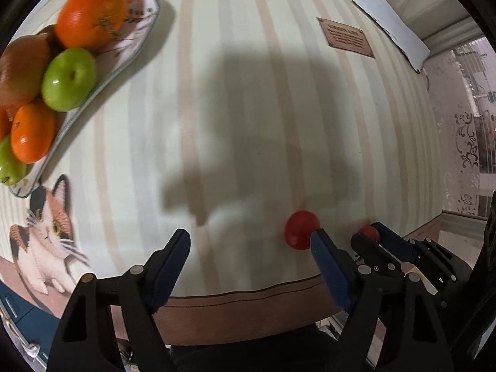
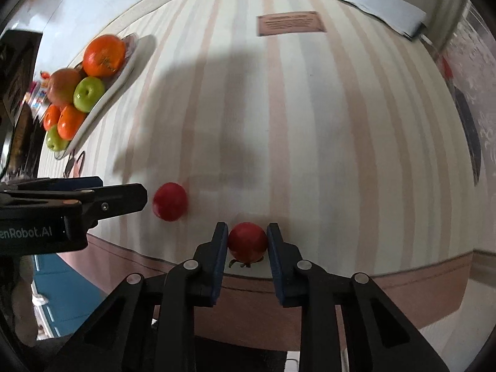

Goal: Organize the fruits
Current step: 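Grasp a cherry tomato with the right tool while the left grasps another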

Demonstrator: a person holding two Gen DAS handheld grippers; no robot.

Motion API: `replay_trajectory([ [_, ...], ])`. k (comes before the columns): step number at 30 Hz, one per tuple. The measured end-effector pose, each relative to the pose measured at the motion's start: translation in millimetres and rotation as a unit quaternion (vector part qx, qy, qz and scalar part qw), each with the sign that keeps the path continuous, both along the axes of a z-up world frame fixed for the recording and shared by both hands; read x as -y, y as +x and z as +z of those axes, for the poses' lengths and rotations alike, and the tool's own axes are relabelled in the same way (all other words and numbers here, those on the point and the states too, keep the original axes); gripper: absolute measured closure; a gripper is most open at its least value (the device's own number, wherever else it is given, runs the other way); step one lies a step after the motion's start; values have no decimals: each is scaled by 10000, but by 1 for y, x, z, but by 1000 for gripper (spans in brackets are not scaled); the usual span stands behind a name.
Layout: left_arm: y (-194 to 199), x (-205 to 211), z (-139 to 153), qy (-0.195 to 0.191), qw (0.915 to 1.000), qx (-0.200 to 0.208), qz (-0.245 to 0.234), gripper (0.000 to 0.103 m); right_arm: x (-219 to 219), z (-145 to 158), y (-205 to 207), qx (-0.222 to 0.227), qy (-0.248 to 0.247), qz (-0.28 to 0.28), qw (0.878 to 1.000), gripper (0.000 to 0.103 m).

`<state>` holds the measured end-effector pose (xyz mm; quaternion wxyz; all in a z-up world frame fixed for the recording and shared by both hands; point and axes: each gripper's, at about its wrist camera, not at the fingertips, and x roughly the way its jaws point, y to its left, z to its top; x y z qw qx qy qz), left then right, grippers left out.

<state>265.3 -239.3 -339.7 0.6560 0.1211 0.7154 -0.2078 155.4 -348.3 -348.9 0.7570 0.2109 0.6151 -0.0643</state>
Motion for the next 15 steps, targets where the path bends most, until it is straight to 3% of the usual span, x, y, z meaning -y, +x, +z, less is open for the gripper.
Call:
replay_trajectory([
  [9,-16,50,-24,-38,9987,-246,-440,28,19,3,-19,-40,23,-172,9998,75],
  [12,-19,63,-25,-25,9984,-156,-546,40,21,3,-20,-41,19,-199,9998,75],
  [15,-22,73,-25,-8,9980,-31,-635,60,21,3,-20,-47,4,-193,9998,75],
])
